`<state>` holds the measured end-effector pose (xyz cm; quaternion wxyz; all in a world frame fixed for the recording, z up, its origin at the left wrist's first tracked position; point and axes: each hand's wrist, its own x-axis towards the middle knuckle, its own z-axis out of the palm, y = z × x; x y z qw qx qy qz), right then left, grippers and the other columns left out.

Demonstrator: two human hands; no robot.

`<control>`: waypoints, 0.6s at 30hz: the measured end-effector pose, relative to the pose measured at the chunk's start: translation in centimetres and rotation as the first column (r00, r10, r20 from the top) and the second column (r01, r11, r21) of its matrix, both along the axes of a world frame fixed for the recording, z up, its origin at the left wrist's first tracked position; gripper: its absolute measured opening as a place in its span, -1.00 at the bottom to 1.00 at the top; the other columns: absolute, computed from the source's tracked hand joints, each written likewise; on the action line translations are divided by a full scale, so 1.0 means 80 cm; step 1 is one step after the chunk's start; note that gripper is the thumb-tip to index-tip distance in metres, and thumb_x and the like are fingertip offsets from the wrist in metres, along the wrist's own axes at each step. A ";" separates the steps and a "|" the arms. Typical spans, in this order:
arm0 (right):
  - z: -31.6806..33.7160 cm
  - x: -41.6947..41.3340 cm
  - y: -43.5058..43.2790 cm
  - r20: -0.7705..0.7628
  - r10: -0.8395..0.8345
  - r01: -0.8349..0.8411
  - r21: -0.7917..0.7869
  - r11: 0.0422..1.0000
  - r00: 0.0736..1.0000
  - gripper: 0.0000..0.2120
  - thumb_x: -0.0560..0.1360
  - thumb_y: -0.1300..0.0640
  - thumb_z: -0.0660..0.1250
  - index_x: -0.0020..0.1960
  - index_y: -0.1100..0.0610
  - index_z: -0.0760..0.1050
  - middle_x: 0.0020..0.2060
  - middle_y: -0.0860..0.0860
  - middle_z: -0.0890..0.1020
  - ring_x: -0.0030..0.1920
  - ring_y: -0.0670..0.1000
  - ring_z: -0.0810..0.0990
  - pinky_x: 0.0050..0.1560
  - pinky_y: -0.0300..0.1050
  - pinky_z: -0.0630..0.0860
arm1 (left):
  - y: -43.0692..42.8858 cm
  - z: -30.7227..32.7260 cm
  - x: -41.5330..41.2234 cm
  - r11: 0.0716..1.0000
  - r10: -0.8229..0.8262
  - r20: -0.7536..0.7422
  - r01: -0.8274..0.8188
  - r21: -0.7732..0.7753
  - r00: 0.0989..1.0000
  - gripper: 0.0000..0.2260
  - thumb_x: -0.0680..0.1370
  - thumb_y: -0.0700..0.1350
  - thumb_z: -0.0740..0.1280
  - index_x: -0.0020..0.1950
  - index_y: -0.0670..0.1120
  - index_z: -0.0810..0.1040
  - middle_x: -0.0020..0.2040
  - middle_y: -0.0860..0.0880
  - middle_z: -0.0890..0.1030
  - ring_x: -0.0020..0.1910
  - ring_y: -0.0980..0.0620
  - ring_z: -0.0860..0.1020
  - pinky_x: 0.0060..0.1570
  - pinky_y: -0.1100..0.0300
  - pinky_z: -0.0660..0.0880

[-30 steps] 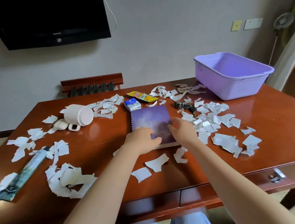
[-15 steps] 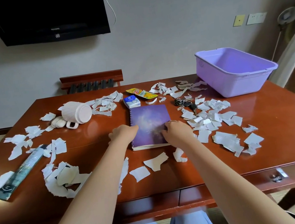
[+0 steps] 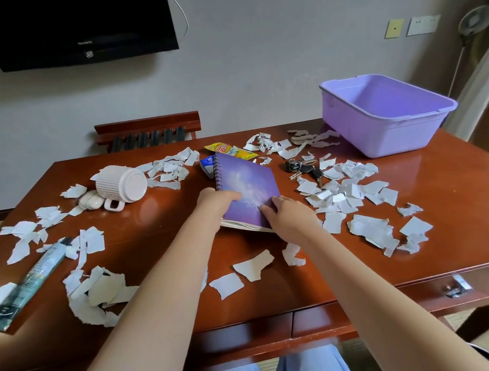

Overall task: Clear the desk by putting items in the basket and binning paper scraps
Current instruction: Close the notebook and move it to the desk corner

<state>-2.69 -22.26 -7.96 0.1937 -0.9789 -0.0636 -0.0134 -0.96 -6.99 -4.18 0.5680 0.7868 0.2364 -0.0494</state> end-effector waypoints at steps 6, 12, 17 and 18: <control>0.022 -0.009 0.002 0.054 -0.045 0.042 0.062 0.997 0.998 -0.60 0.62 -0.15 0.01 0.29 0.07 0.35 0.13 0.07 0.57 0.00 0.08 0.56 -0.13 -0.09 0.49 | 0.013 0.022 -0.009 0.997 0.017 0.200 -0.001 -0.077 0.980 -0.66 0.43 -0.21 0.43 0.18 -0.21 0.54 0.12 -0.15 0.61 0.03 -0.14 0.60 0.01 0.09 0.55; 0.053 -0.025 0.018 -0.008 -0.168 0.134 0.639 0.757 0.986 -0.56 0.61 -0.09 0.12 0.41 0.11 0.26 0.22 0.07 0.54 0.16 0.12 0.56 0.00 -0.09 0.45 | 0.022 0.053 -0.036 0.974 0.064 0.362 0.022 -0.227 0.930 -0.79 0.46 -0.22 0.41 0.08 -0.11 0.52 0.04 -0.11 0.62 -0.01 -0.10 0.59 -0.08 0.15 0.53; 0.065 -0.051 0.003 0.014 -0.279 0.209 0.626 0.751 0.960 -0.59 0.60 -0.06 0.13 0.32 0.17 0.32 0.09 0.07 0.56 0.00 0.06 0.52 -0.07 -0.12 0.37 | -0.008 0.051 -0.060 0.970 0.067 0.383 0.029 -0.241 0.921 -0.67 0.44 -0.18 0.42 0.17 -0.12 0.48 0.13 -0.10 0.60 0.08 -0.11 0.58 0.17 -0.02 0.51; 0.065 -0.055 -0.005 0.021 -0.302 0.230 0.601 0.766 0.953 -0.60 0.59 -0.07 0.13 0.30 0.18 0.33 0.10 0.09 0.57 0.04 0.10 0.54 -0.06 -0.11 0.38 | -0.018 0.049 -0.065 0.967 0.063 0.386 0.040 -0.253 0.920 -0.65 0.45 -0.19 0.41 0.21 -0.13 0.47 0.15 -0.10 0.59 0.09 -0.11 0.58 0.17 -0.02 0.51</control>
